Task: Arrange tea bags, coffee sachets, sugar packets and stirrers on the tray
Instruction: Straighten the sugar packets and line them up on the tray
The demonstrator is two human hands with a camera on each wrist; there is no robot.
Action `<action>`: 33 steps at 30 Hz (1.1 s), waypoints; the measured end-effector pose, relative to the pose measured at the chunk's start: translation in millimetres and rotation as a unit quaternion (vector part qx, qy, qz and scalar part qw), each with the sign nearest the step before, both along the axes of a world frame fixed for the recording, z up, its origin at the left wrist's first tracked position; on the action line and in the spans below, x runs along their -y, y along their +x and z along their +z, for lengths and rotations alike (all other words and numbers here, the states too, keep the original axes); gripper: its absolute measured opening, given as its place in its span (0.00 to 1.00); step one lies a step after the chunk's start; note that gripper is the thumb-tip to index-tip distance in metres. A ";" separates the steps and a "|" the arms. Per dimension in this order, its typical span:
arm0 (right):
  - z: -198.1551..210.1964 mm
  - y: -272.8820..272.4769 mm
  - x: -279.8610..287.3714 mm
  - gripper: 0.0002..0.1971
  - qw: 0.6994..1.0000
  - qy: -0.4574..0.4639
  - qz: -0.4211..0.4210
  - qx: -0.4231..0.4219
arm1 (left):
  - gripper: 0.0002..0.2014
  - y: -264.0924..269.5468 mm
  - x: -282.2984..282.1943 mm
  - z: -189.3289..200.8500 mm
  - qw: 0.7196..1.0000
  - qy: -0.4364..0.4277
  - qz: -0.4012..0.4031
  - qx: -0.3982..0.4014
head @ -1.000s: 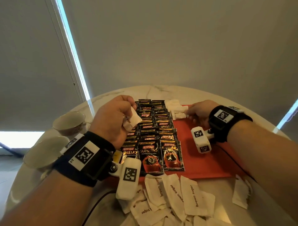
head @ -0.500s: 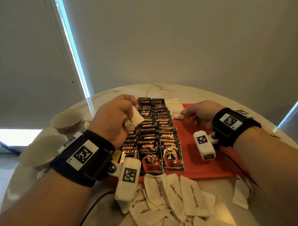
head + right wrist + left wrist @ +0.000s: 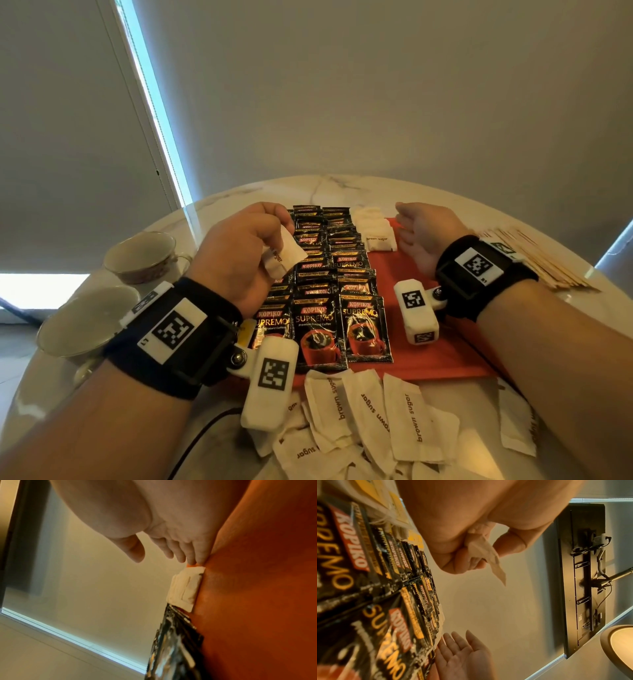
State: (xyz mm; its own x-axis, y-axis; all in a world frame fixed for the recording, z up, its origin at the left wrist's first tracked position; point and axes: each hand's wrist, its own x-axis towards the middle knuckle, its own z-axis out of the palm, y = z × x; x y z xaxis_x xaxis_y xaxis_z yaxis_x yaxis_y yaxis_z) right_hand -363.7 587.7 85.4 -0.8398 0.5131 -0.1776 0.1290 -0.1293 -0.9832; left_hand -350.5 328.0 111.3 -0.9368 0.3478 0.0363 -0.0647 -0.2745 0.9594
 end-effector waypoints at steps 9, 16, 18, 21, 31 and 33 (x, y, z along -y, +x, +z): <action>8.8 -1.5 2.5 0.27 0.999 -0.026 0.022 0.004 | 0.17 -0.5 1.4 1.4 1.000 0.001 0.010 0.012; 21.4 5.0 5.9 0.25 0.999 0.007 0.038 0.008 | 0.19 -5.2 -2.2 0.3 0.999 0.018 0.020 0.026; 27.2 12.6 8.4 0.21 0.996 0.079 0.021 -0.025 | 0.18 -6.3 -1.8 -1.7 0.999 0.028 0.014 0.027; 40.7 34.8 35.5 0.11 0.984 0.099 0.120 -0.085 | 0.16 -4.8 -3.8 -4.3 0.998 0.058 0.017 0.009; 38.5 61.2 81.0 0.11 0.971 0.012 0.183 -0.156 | 0.14 5.0 1.1 5.1 0.993 0.024 0.045 -0.103; 37.0 61.0 78.2 0.11 0.970 0.004 0.174 -0.172 | 0.14 6.8 1.0 4.4 0.990 -0.031 0.031 -0.132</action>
